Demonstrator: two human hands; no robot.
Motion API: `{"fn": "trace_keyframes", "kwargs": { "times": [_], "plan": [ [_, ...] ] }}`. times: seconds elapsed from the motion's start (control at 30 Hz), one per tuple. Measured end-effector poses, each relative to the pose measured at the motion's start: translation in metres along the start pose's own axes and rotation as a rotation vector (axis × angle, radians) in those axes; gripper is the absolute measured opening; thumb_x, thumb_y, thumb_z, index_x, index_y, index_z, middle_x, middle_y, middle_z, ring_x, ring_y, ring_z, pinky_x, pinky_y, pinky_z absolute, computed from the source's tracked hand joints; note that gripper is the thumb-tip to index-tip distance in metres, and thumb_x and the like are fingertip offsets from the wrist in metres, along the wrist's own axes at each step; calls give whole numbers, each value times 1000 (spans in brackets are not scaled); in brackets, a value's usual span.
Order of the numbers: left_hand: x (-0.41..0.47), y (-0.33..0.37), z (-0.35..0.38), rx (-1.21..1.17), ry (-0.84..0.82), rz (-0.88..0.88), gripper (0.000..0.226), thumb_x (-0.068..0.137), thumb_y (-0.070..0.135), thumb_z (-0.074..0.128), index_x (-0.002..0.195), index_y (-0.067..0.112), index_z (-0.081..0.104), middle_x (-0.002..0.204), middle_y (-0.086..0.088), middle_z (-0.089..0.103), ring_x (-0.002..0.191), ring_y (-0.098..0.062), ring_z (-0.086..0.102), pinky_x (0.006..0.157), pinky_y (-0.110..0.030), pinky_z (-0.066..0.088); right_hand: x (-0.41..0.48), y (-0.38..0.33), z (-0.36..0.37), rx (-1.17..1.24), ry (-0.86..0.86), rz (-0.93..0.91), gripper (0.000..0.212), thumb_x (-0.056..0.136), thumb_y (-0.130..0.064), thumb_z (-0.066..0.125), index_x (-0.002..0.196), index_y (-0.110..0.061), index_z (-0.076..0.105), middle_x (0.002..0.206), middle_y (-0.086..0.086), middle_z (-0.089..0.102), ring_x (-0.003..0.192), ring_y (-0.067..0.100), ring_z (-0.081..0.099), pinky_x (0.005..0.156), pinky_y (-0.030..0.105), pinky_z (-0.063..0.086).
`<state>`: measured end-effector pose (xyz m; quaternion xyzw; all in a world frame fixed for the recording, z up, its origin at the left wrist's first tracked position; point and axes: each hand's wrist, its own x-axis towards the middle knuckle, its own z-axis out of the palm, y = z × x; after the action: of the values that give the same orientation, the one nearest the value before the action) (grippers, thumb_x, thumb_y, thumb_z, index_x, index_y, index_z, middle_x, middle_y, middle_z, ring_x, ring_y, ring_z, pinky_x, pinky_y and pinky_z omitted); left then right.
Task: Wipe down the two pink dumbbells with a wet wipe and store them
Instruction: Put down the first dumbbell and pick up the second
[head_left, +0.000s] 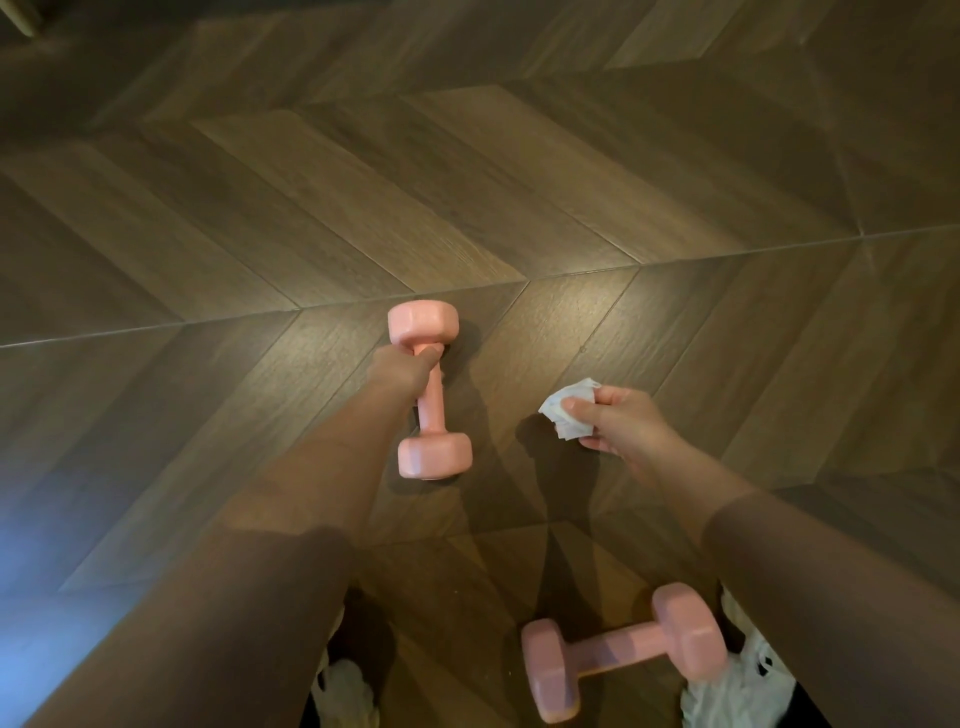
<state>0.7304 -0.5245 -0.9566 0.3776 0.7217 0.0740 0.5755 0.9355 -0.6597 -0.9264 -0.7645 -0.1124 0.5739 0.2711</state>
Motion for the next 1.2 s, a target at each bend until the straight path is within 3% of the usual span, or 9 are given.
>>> {"fn": "trace_keyframes", "kwargs": {
  "times": [0.2, 0.43, 0.53, 0.67, 0.73, 0.83, 1.0, 1.1, 1.2],
  "plan": [
    [-3, -3, -7, -75, -22, -7, 12, 101, 17, 57, 105, 6, 56, 78, -10, 64, 65, -20, 62, 59, -29, 54, 0, 1, 3, -5, 0, 6, 30, 93, -15, 67, 121, -6, 65, 118, 10, 68, 108, 22, 65, 84, 28, 55],
    [-2, -2, -8, -35, -38, -12, 13, 101, 22, 58, 92, 13, 57, 79, -9, 67, 68, -21, 66, 77, -38, 57, 2, 0, 5, -11, 8, 11, 30, 93, -15, 67, 121, -5, 65, 119, 11, 67, 109, 22, 65, 86, 29, 55],
    [-4, -2, -8, -8, -21, -12, 16, 100, 24, 59, 89, 12, 58, 90, -14, 70, 87, -31, 69, 94, -47, 55, 2, 1, 4, -33, 8, 12, 33, 93, -15, 67, 123, -4, 64, 120, 11, 67, 110, 23, 65, 83, 27, 55],
    [-18, -2, -8, 267, 48, 12, 35, 99, 35, 58, 117, 6, 61, 120, -17, 63, 106, -32, 61, 86, -38, 47, -7, 3, -10, -75, 9, -7, 29, 92, -18, 68, 119, -6, 66, 109, 7, 69, 96, 17, 66, 69, 19, 53],
    [-39, -7, -5, 421, 181, 64, 51, 96, 37, 62, 134, 4, 52, 132, -17, 55, 118, -34, 55, 88, -39, 44, -17, 8, -21, -87, 30, -5, 25, 92, -17, 68, 116, -7, 68, 109, 9, 70, 95, 19, 67, 78, 26, 56],
    [-84, -23, 9, 490, 294, 322, 53, 92, 31, 67, 136, 11, 48, 133, -14, 50, 121, -34, 54, 101, -50, 46, -34, 20, -36, -104, 61, 10, 26, 93, -15, 67, 117, -5, 67, 116, 15, 69, 107, 27, 67, 92, 36, 55],
    [-148, -62, 67, 658, -221, 517, 30, 94, 28, 66, 121, 17, 59, 116, 0, 57, 106, -18, 58, 87, -32, 49, -65, 39, -63, -143, 87, 91, 30, 95, -9, 62, 124, 1, 62, 124, 22, 63, 109, 31, 64, 90, 38, 53],
    [-169, -96, 96, 791, -484, 472, 31, 95, 32, 63, 123, 21, 57, 118, 0, 57, 100, -13, 56, 80, -30, 49, -76, 57, -77, -179, 108, 121, 30, 95, -8, 62, 124, 0, 62, 123, 21, 63, 112, 31, 63, 93, 39, 53],
    [-177, -123, 117, 855, -610, 396, 40, 95, 39, 61, 129, 20, 53, 120, 1, 59, 104, -15, 58, 87, -35, 52, -76, 74, -86, -183, 117, 127, 30, 95, -6, 61, 124, 2, 63, 124, 23, 63, 115, 33, 61, 95, 41, 52]
  ]
}}
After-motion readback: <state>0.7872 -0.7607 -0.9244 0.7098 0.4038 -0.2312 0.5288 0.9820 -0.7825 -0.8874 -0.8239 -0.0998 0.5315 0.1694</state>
